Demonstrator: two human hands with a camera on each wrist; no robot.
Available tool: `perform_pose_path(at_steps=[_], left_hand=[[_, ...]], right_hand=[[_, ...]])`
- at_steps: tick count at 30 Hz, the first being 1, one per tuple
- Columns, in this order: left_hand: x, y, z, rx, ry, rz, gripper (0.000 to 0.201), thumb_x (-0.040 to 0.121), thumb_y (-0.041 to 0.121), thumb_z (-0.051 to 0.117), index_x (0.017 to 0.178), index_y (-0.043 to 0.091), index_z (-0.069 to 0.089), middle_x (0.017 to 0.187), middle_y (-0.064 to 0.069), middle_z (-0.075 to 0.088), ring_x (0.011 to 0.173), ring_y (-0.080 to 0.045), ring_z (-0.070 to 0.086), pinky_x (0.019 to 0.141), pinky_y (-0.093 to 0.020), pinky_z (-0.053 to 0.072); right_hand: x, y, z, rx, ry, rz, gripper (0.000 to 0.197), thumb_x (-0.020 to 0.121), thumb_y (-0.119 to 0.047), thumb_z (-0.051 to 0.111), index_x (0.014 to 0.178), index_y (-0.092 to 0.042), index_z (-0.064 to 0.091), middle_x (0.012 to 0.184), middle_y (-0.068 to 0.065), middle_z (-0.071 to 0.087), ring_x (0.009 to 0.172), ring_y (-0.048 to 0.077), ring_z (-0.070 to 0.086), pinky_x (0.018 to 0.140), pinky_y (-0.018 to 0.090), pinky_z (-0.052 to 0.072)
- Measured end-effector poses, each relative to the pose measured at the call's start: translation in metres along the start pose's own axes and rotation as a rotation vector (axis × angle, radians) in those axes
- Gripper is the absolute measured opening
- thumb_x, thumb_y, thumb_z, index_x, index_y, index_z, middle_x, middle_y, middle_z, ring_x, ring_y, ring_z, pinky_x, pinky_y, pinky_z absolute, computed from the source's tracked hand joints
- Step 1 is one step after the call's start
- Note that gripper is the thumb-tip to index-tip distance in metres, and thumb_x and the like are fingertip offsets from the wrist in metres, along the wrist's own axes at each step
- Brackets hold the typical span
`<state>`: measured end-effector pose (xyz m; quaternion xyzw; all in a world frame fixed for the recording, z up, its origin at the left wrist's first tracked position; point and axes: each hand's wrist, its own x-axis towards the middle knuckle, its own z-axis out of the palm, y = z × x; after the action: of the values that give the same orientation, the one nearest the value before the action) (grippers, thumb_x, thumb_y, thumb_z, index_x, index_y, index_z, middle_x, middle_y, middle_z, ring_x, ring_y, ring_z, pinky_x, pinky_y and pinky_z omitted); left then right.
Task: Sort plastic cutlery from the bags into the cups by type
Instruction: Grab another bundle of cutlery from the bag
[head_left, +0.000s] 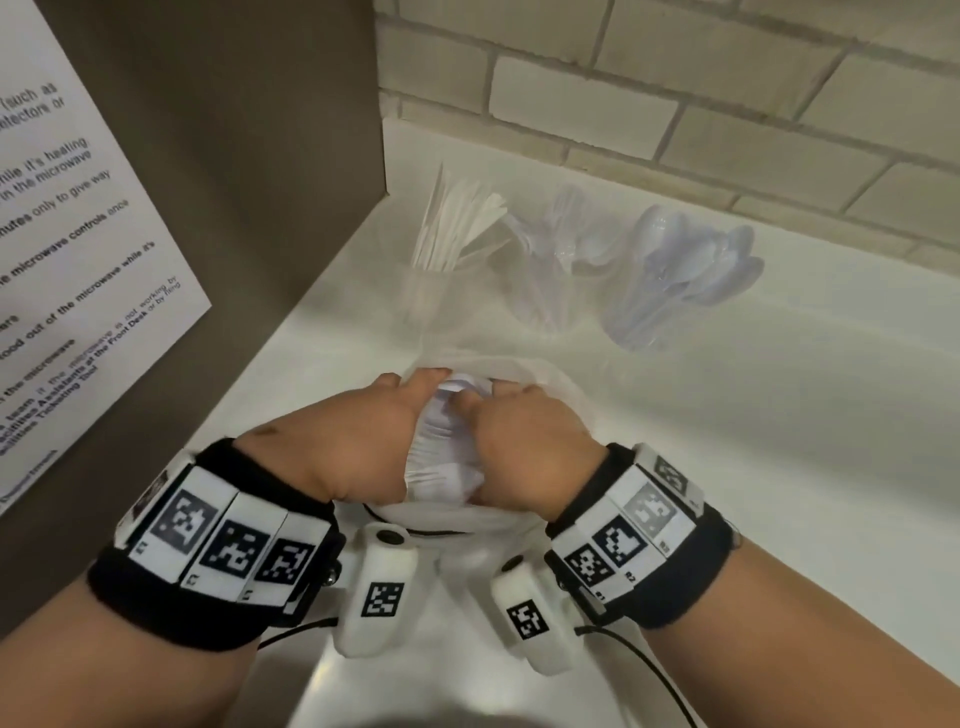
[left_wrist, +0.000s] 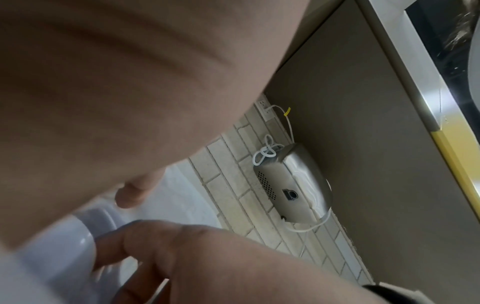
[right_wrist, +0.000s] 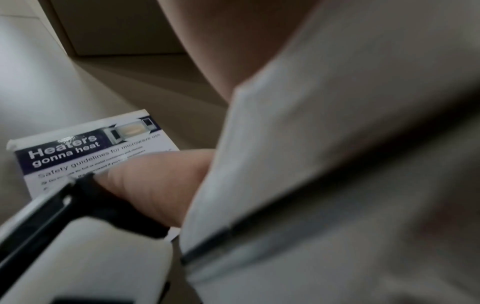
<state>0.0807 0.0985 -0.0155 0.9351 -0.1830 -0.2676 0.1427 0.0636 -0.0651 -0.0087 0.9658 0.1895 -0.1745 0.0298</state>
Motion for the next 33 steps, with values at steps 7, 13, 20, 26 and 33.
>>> perform_pose_path(at_steps=[7, 13, 20, 26, 33], left_hand=[[0.004, -0.013, 0.004, 0.044, 0.045, -0.028, 0.104, 0.066, 0.046, 0.075, 0.135, 0.056, -0.002, 0.109, -0.005, 0.054, 0.096, -0.021, 0.062, 0.084, -0.036, 0.054], [0.005, -0.012, 0.002, 0.056, 0.021, -0.029, 0.104, 0.066, 0.016, 0.073, 0.137, 0.047, 0.003, 0.109, -0.004, 0.049, 0.086, -0.019, 0.062, 0.077, -0.034, 0.056], [0.006, -0.021, 0.002, 0.064, 0.095, -0.027, 0.100, 0.069, 0.019, 0.070, 0.138, 0.048, 0.005, 0.097, -0.005, 0.053, 0.086, -0.021, 0.062, 0.079, -0.034, 0.054], [0.005, -0.023, -0.003, 0.073, 0.086, -0.036, 0.097, 0.069, 0.016, 0.070, 0.139, 0.048, 0.011, 0.097, -0.004, 0.054, 0.081, -0.019, 0.060, 0.071, -0.029, 0.052], [0.006, -0.015, -0.005, -0.042, 0.080, 0.007, 0.096, 0.067, 0.011, 0.071, 0.141, 0.038, 0.014, 0.096, 0.001, 0.061, 0.080, -0.014, 0.061, 0.068, -0.028, 0.053]], right_hand=[[0.004, 0.007, -0.003, 0.128, 0.063, 0.060, 0.050, 0.078, -0.043, 0.071, 0.117, -0.016, 0.055, 0.105, 0.003, 0.063, 0.097, 0.024, 0.062, 0.068, 0.028, 0.041], [0.000, 0.000, 0.009, 0.091, 0.090, -0.043, 0.070, 0.077, -0.033, 0.072, 0.135, -0.014, 0.040, 0.116, 0.005, 0.058, 0.106, 0.025, 0.057, 0.071, 0.027, 0.039], [0.007, 0.009, 0.007, 0.261, 0.003, -0.051, 0.047, 0.088, -0.030, 0.062, 0.128, -0.010, 0.045, 0.117, 0.008, 0.060, 0.104, 0.026, 0.058, 0.081, 0.031, 0.048], [0.007, 0.011, 0.009, 0.451, 0.084, -0.055, 0.054, 0.090, -0.016, 0.057, 0.140, -0.017, 0.038, 0.128, 0.005, 0.058, 0.113, 0.025, 0.056, 0.095, 0.034, 0.046], [0.003, 0.007, 0.014, 0.366, 0.148, -0.020, 0.054, 0.080, -0.019, 0.068, 0.127, -0.013, 0.043, 0.114, 0.005, 0.061, 0.106, 0.026, 0.058, 0.080, 0.027, 0.045]])
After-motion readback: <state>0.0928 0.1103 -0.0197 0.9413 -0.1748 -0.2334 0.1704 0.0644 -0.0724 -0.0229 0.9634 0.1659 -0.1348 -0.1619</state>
